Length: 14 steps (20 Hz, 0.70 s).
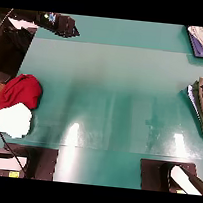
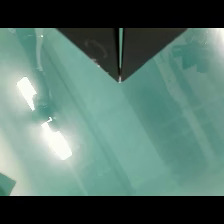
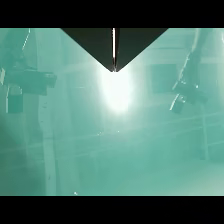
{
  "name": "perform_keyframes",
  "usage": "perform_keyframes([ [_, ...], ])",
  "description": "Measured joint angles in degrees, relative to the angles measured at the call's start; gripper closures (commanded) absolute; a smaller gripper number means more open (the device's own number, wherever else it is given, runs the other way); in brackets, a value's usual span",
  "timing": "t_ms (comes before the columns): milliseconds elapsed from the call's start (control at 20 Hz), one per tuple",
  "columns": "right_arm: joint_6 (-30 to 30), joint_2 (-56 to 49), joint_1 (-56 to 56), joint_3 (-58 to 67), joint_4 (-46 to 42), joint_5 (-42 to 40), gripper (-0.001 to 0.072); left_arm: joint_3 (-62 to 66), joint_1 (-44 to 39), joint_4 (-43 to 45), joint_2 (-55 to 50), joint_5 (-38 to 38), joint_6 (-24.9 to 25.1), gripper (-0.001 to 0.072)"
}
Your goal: Fold the shirts.
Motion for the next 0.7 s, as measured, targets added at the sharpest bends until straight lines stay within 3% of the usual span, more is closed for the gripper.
perform_keyframes([
  [700, 0.0, 0.0, 0.0, 0.0, 0.1, 1.8, 0.0694, 0.0, 0.0, -0.3, 0.0, 0.7, 0.0, 0.0681],
])
